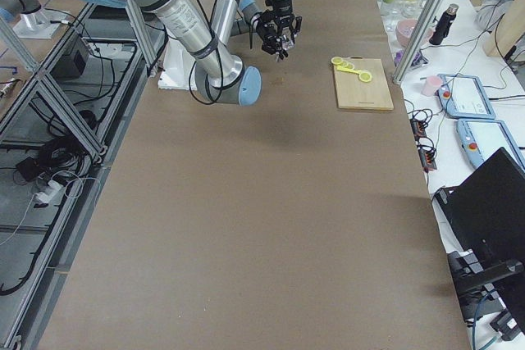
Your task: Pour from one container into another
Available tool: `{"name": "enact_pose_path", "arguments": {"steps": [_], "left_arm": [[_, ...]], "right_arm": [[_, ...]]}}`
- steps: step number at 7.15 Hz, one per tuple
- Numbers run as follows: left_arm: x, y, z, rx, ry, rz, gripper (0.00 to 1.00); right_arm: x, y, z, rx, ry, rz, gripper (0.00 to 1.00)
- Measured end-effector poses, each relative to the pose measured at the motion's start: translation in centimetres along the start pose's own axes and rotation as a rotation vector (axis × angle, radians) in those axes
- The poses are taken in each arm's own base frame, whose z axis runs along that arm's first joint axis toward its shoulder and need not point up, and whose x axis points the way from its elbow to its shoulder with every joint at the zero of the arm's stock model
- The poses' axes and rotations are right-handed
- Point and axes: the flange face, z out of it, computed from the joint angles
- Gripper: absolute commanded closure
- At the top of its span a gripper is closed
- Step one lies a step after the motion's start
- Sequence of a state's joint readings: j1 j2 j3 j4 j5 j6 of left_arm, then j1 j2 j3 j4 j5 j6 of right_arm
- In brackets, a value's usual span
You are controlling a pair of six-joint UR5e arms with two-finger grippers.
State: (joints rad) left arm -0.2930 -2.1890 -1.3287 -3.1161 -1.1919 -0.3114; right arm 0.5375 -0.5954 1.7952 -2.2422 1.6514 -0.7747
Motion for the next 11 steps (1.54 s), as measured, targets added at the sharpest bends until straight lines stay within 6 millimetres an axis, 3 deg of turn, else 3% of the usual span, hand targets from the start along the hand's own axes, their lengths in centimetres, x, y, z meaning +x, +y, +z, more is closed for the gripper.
{"name": "enact_pose_path", "arguments": {"steps": [4, 8, 10, 11], "left_arm": [[0.0, 0.1, -0.1, -0.001, 0.001, 0.000, 1.00], [-1.0, -0.1, -0.1, 0.001, -0.011, 0.052, 1.00], [-2.1, -1.5, -0.2, 0.018, -0.024, 0.088, 1.00], [-3.7, -3.1, -0.8, 0.039, -0.042, 0.101, 1.00]], "right_arm": [[2.5, 4.7, 0.5, 0.093, 0.002, 0.076, 1.00], [3.6, 8.6, 2.7, 0.164, 0.008, 0.119, 1.00], [4.1, 10.1, 3.6, 0.197, 0.019, 0.135, 1.00], [4.4, 11.0, 4.0, 0.213, 0.024, 0.146, 1.00]]}}
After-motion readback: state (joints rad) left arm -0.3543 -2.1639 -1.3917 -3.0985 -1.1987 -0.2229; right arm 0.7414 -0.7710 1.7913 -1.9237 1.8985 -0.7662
